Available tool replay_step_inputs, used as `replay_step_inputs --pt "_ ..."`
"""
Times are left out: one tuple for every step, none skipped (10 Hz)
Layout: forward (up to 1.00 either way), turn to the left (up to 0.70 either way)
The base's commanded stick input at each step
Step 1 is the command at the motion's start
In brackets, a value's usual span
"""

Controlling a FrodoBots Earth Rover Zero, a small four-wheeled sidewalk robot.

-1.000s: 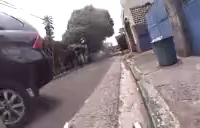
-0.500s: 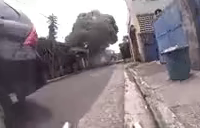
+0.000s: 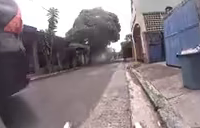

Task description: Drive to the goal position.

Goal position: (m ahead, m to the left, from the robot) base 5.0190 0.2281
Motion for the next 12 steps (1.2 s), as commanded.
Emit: replay_step_inputs --pt "0.04 0.01" --pt "0.04 0.03" --pt "0.04 0.01" --pt "0.0 0.0" --pt "0.0 0.0" --pt "0.01 0.01" --pt "0.03 0.03" --pt "0.01 0.01" --pt "0.02 0.02" --pt "0.04 0.04" --pt "0.53 0.0" --pt "0.7 -0.06"
